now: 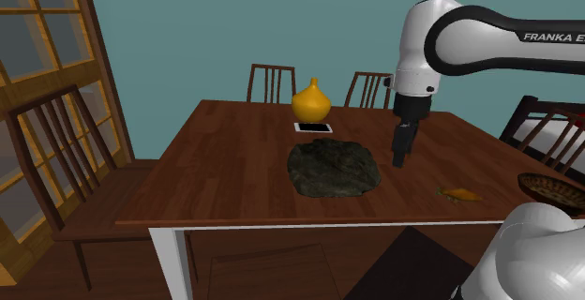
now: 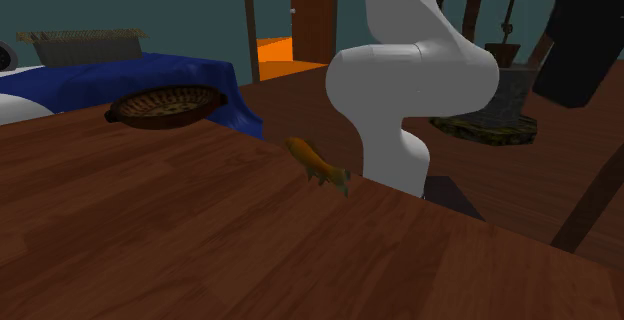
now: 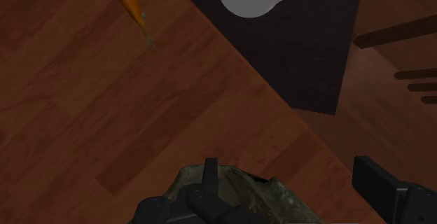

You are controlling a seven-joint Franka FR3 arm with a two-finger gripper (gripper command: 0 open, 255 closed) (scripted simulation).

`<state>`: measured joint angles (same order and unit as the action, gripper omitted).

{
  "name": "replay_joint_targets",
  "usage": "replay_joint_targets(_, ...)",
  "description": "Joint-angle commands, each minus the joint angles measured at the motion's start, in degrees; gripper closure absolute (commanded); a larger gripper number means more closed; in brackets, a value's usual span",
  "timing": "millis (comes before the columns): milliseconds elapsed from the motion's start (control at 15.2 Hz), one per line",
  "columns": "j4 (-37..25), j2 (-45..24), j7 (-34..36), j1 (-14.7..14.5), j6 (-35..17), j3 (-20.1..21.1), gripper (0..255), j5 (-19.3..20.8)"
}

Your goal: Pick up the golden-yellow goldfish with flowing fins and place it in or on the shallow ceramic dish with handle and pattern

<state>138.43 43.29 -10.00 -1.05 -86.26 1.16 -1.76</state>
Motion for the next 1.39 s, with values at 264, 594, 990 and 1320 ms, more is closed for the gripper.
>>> replay_joint_targets(264,8.76,11.13,-7.82,-0.19,-1.06,-3.65,0,4.31)
replay_joint_targets(594,17.89,24.89,-18.52,0.86,-1.21,-10.13,0,11.64)
replay_joint_targets(990,25.44,39.32,-33.62,4.99,-0.71,-21.86,0,23.62)
replay_joint_targets(1320,29.27,43.52,-39.14,7.77,-2.43,-28.26,0,29.59)
